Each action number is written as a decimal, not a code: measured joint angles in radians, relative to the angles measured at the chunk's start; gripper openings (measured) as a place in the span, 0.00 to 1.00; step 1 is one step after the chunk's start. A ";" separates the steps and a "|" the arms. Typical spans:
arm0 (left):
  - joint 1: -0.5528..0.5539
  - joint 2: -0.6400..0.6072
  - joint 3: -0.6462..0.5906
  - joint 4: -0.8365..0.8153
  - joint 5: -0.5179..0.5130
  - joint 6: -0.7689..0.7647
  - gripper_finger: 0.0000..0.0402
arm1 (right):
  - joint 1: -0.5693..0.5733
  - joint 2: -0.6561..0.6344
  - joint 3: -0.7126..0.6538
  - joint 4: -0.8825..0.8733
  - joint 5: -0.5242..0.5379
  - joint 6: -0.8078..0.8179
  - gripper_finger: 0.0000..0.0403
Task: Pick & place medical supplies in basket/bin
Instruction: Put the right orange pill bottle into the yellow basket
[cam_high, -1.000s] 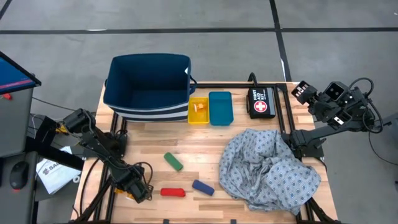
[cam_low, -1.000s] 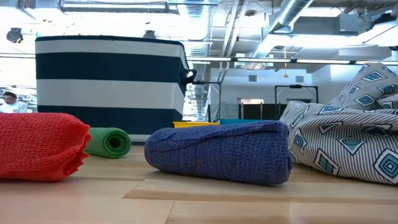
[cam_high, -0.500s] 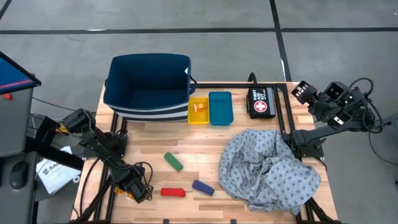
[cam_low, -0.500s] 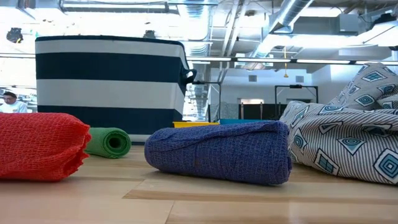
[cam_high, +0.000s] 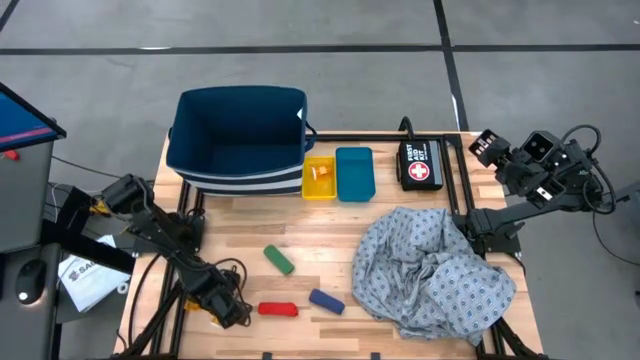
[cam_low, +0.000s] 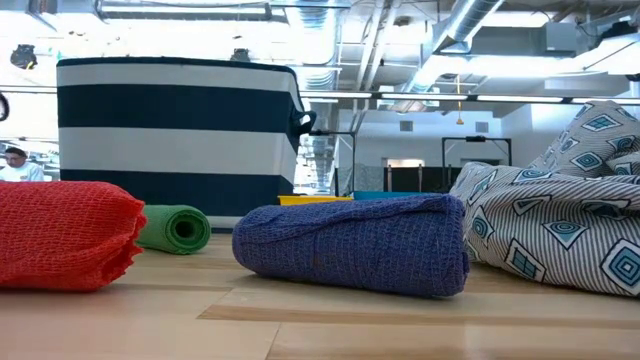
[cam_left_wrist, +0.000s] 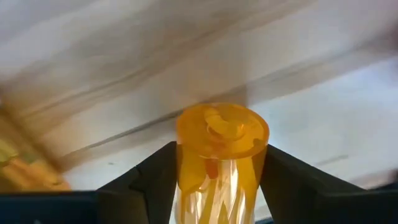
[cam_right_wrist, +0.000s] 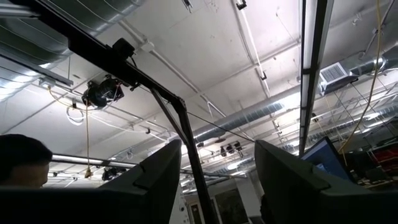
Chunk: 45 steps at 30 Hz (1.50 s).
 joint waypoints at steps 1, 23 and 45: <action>0.011 -0.011 0.000 0.003 -0.010 0.015 0.47 | 0.000 0.000 0.000 0.002 0.000 0.000 0.50; 0.491 -0.368 0.001 0.345 -0.453 0.787 0.45 | 0.000 0.000 0.000 0.004 -0.004 0.000 0.50; 0.716 0.052 0.417 0.543 -0.343 1.476 0.45 | 0.000 -0.002 0.000 0.048 -0.005 0.014 0.50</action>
